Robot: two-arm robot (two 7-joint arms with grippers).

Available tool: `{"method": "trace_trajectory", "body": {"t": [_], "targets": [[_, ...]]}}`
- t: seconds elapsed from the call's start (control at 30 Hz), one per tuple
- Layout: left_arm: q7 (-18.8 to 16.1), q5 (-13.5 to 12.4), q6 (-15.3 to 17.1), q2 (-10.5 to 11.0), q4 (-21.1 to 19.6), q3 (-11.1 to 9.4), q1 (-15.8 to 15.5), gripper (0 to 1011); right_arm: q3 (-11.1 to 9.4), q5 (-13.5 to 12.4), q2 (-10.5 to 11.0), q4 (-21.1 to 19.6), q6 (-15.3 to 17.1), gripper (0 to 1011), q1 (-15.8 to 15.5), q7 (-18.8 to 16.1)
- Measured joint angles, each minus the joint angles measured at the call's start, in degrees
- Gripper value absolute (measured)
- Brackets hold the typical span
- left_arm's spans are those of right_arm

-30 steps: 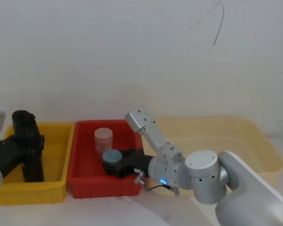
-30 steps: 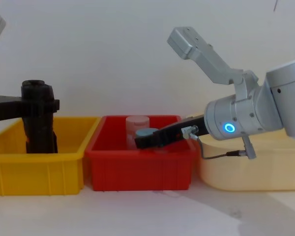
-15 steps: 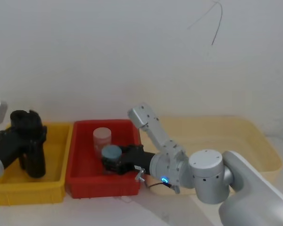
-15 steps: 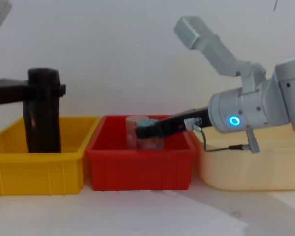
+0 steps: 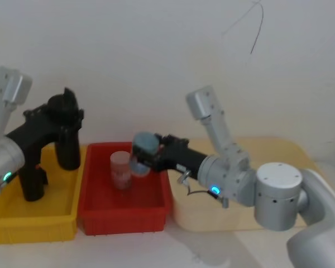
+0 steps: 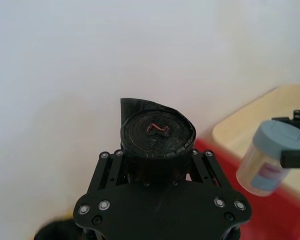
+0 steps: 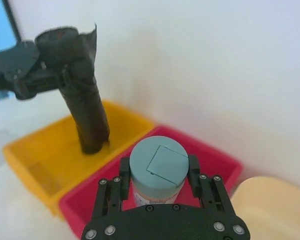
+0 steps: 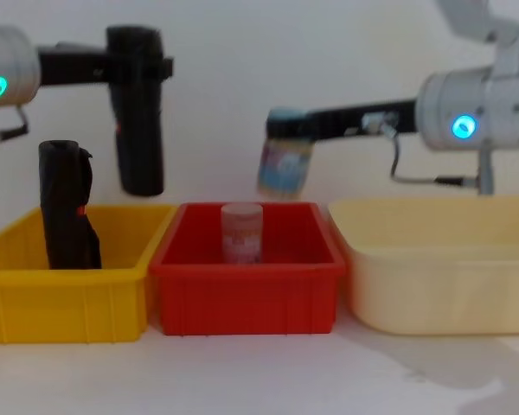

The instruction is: Pick up the garbage bag with the one hand and transfer it to the other hand.

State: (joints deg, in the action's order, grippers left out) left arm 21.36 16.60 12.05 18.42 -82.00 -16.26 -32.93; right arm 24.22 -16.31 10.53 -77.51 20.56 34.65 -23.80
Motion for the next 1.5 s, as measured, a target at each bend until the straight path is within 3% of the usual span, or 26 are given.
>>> {"method": "trace_trajectory", "body": {"t": [0.23, 0.43, 1.0, 1.23, 1.27, 1.3, 1.4, 1.5], "targets": [[3.7, 0.2, -1.8, -1.2, 3.2, -2.2, -5.5, 509, -3.8, -1.2, 1.4, -4.9, -0.6, 663, -1.2, 2.8], [6.1, 0.5, -3.6, -2.3, 7.1, -3.5, -9.1, 509, -5.9, -1.2, 2.6, -7.1, -1.0, 663, -2.0, 5.2], [15.7, 3.6, -11.5, -6.8, 24.7, -6.5, -17.9, 509, -10.6, 3.0, 7.4, -9.8, -0.5, 663, -5.2, 12.4], [22.0, 6.2, -18.4, -10.7, 37.8, -6.5, -23.8, 509, -11.6, 5.0, 9.4, -9.3, 0.9, 663, -6.6, 14.2], [23.6, 7.0, -20.3, -11.9, 41.9, -6.5, -25.8, 509, -11.8, 5.4, 9.8, -9.1, 1.2, 663, -6.8, 14.3], [23.6, 7.0, -20.3, -11.9, 41.9, -6.5, -25.8, 509, -11.9, 5.5, 9.9, -9.1, 1.3, 663, -6.9, 14.4], [26.9, 8.7, -24.3, -14.3, 50.5, -7.0, -30.1, 509, -12.1, 5.9, 10.4, -8.8, 1.6, 663, -7.3, 14.5], [29.1, 9.9, -26.8, -15.8, 55.8, -7.2, -32.7, 509, -12.5, 6.0, 10.8, -8.6, 2.0, 663, -7.7, 14.5]]}}
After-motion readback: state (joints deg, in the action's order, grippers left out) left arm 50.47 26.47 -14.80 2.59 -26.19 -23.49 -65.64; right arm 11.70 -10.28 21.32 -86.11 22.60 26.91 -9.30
